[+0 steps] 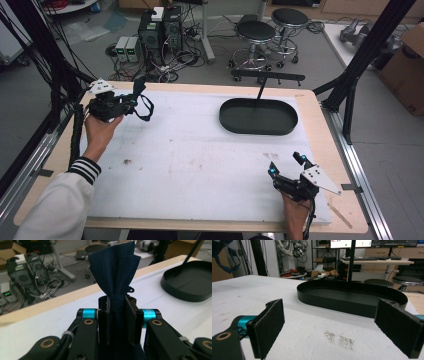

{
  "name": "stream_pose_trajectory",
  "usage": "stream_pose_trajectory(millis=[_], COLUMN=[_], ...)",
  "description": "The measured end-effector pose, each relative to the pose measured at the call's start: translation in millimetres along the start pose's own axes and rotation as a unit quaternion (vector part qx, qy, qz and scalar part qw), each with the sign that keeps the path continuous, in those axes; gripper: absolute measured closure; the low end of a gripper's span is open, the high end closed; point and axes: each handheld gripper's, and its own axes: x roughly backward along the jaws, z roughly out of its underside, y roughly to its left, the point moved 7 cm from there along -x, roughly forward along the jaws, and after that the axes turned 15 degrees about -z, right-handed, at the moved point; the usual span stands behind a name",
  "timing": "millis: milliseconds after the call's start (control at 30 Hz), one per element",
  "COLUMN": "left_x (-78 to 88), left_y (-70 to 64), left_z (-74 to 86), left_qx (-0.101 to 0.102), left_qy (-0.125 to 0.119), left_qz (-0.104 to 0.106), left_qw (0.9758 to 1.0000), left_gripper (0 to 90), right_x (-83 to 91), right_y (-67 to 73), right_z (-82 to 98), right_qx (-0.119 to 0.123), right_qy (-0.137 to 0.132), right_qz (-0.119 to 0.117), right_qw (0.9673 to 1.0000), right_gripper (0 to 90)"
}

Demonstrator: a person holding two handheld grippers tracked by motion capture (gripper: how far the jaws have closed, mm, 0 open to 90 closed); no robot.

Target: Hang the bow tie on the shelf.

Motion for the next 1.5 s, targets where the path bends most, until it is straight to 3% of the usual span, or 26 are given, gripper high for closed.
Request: stream_pose_trajectory(millis=[33,100,200,300,567,867,1100,1300,1500], left_x=[0.0,1.5,1.2,0.8,1.5,3.7,2.1,-1.7,-5.5], left_y=[0.0,-14.5,-24.7,-43.8,-72.2,-111.6,-129.9,-144.0,-162.3], left_z=[0.0,-11.0,-16.2,-24.5,-40.0,-61.0,-66.3,-75.8,-85.4], left_qx=[0.0,-0.008,-0.022,-0.037,-0.049,-0.068,-0.07,-0.05,-0.049], left_qy=[0.0,-0.015,-0.016,-0.024,-0.038,-0.055,-0.058,-0.062,-0.066], left_qz=[0.0,0.011,0.016,0.03,0.052,0.083,0.096,0.111,0.125], left_qw=[1.0,0.9998,0.9995,0.9986,0.9967,0.9927,0.9913,0.9906,0.9887], left_gripper=[74.9,74.9,74.9,74.9,74.9,75.1,75.1,75.1,75.1], right_x=[0.0,0.1,0.2,0.3,0.1,-0.4,-0.3,-0.1,-0.1], right_y=[0.0,0.1,0.0,0.0,0.0,-0.4,-0.3,-0.7,-1.4], right_z=[0.0,0.0,0.0,0.0,0.1,0.3,0.1,0.0,-0.2], right_qx=[0.0,-0.003,-0.002,-0.002,-0.004,-0.004,-0.005,-0.005,-0.002], right_qy=[0.0,0.0,-0.001,-0.001,0.0,0.002,0.001,0.0,-0.001], right_qz=[0.0,0.0,0.0,0.0,-0.001,0.0,-0.001,0.0,0.0], right_qw=[1.0,1.0,1.0,1.0,1.0,1.0,1.0,1.0,1.0], right_gripper=[8.2,8.2,8.2,8.2,8.3,8.2,8.3,8.2,8.3])
